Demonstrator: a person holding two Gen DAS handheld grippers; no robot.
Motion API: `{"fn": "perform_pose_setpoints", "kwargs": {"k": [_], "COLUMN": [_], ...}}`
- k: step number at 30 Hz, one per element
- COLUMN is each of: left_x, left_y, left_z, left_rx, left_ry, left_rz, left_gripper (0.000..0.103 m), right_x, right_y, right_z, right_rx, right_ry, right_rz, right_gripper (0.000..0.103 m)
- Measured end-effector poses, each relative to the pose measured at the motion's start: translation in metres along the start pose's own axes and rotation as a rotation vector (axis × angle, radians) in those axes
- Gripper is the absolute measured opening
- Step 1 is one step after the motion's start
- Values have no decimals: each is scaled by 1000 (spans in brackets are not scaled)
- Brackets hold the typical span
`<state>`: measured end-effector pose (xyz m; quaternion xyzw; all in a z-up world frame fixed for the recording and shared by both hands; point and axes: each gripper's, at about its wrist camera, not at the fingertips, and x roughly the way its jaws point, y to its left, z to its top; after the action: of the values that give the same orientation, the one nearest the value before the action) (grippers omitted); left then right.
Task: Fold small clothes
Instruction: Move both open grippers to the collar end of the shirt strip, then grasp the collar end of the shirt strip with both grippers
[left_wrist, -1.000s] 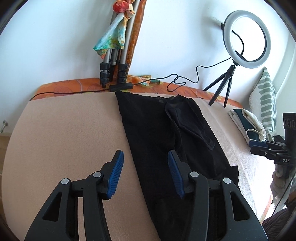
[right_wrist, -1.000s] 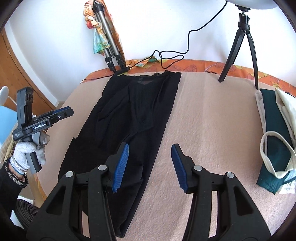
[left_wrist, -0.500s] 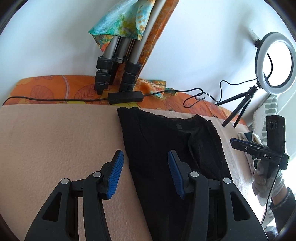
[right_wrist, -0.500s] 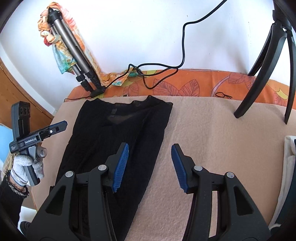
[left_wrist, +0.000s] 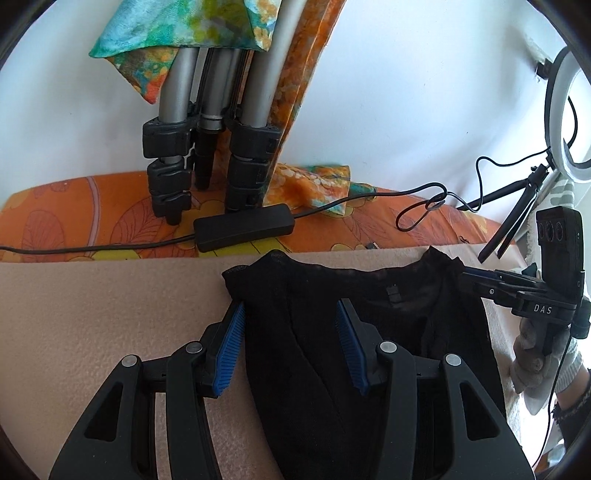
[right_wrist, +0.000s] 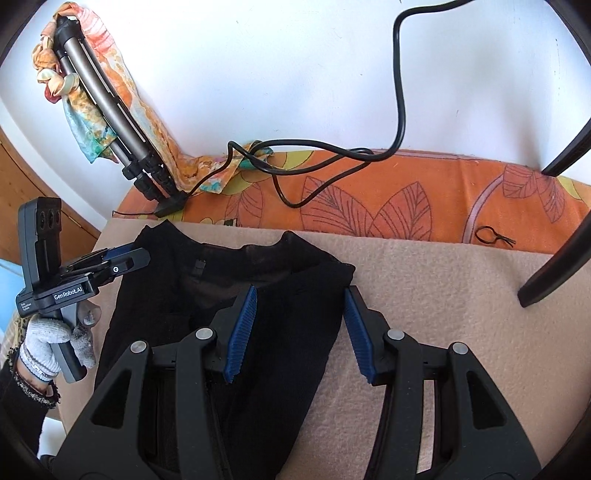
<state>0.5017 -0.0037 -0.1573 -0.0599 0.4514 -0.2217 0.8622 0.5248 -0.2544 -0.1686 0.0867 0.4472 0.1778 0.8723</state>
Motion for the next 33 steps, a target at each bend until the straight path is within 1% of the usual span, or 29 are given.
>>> {"fn": "perform_pose_setpoints", "kwargs": {"k": [1, 2, 3, 4, 5, 6, 7, 8, 10, 14, 18, 23, 26, 30, 33], "left_x": [1, 1, 3, 4, 5, 6, 6, 6, 5, -5, -29, -62, -85, -120, -144], "left_y": [-1, -2, -3, -4, -6, -8, -10, -11, -11, -14, -16, -24, -31, -46, -59], "left_z": [1, 2, 2, 2, 2, 2, 1, 1, 2, 4, 6, 2, -3, -18, -35], "left_rx": [10, 20, 32, 52, 73, 84, 89, 88, 72, 51, 60, 52, 68, 102, 128], "left_ry": [-1, -6, -10, -9, -8, -16, -18, -19, -24, -55, -93, -126, -140, -161, -172], "left_rz": [3, 20, 32, 34, 43, 45, 34, 32, 9, -34, -70, -106, -121, -142, -147], "left_gripper": [47, 43, 27, 17, 9, 7, 5, 5, 4, 4, 4, 4, 4, 4, 4], "right_x": [2, 4, 5, 7, 8, 10, 11, 12, 11, 1, -18, -54, -79, -113, -136], "right_y": [3, 5, 6, 9, 10, 12, 13, 14, 17, 22, 30, 47, 60, 76, 84], "right_z": [1, 2, 3, 4, 5, 6, 7, 7, 9, 13, 15, 13, 6, -9, -26], "right_rx": [-7, -11, -14, -21, -29, -36, -39, -42, -52, -51, -53, -70, -87, -122, -117], "right_ry": [0, -2, -3, -3, 1, 4, 11, 16, 10, -13, -40, -71, -85, -102, -114], "right_rz": [-3, -5, -7, -13, -22, -30, -29, -24, -22, -8, 15, 42, 59, 68, 84], "right_gripper": [51, 51, 51, 47, 38, 31, 15, 11, 9, 8, 8, 7, 8, 8, 8]}}
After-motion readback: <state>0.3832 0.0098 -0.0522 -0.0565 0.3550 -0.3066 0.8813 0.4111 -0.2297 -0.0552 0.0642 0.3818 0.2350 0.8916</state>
